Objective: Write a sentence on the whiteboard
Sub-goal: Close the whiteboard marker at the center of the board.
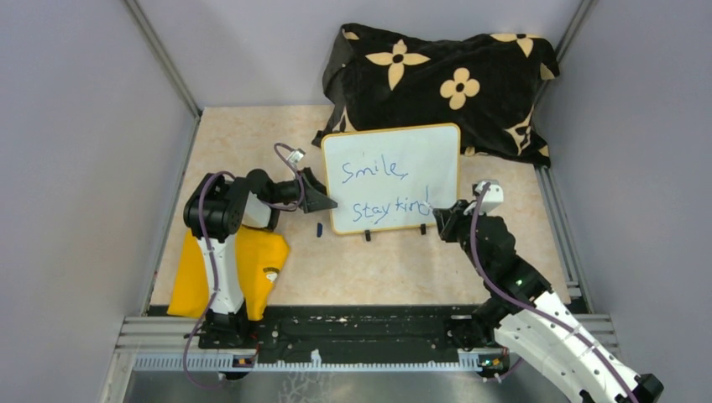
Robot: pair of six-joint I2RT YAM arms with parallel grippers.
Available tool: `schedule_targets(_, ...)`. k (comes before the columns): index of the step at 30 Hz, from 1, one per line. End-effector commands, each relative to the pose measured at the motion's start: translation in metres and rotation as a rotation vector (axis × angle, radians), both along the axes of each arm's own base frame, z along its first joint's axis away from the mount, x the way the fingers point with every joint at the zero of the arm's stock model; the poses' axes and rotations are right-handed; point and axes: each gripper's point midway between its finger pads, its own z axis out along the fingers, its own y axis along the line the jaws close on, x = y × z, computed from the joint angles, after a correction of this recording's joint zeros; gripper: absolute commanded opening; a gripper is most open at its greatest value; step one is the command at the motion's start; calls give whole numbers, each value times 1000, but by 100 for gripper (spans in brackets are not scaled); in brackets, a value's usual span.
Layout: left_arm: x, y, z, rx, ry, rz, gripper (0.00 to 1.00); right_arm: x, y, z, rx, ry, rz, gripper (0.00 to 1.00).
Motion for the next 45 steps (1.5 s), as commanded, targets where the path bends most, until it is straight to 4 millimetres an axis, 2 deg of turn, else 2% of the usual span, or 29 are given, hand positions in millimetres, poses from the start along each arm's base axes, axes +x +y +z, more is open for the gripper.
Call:
schedule_targets(1,-6,3,21,-35,-218,-8,99,2,-3,31,33,-71,-11,0)
schedule_targets(7,-4,19,32,-24,-245,56,99,0,-5,33,39,-76,-13,0)
schedule_targets(13,0,27,34,28,-243,132,99,-1,-5,33,50,-84,-13,0)
schedule_targets(17,14,42,44,79,-232,251,99,-1,-3,36,55,-92,-3,0)
schedule_targets(18,17,48,38,110,-190,278,99,-1,-2,37,58,-95,3,0)
schedule_targets(23,32,86,32,354,-140,559,99,-3,4,41,71,-103,37,0)
schedule_targets(26,39,122,48,478,-103,802,99,-4,6,42,81,-107,50,0)
schedule_targets(28,38,154,59,554,-30,993,99,-4,7,42,88,-110,54,0)
schedule_targets(30,37,185,71,567,35,1202,99,-5,7,42,94,-113,58,0)
schedule_targets(33,26,210,87,512,89,1387,99,-6,7,41,101,-116,56,0)
schedule_targets(37,5,218,86,303,242,1536,99,-7,4,40,96,-115,47,0)
schedule_targets(40,-10,192,90,266,133,1383,99,-7,3,39,95,-115,42,0)
schedule_targets(42,-16,175,86,281,83,1282,99,-6,4,38,96,-115,42,0)
schedule_targets(44,-14,176,76,299,104,1291,99,-6,5,37,96,-114,44,0)
schedule_targets(45,-10,184,68,303,150,1347,99,-6,5,37,97,-116,45,0)
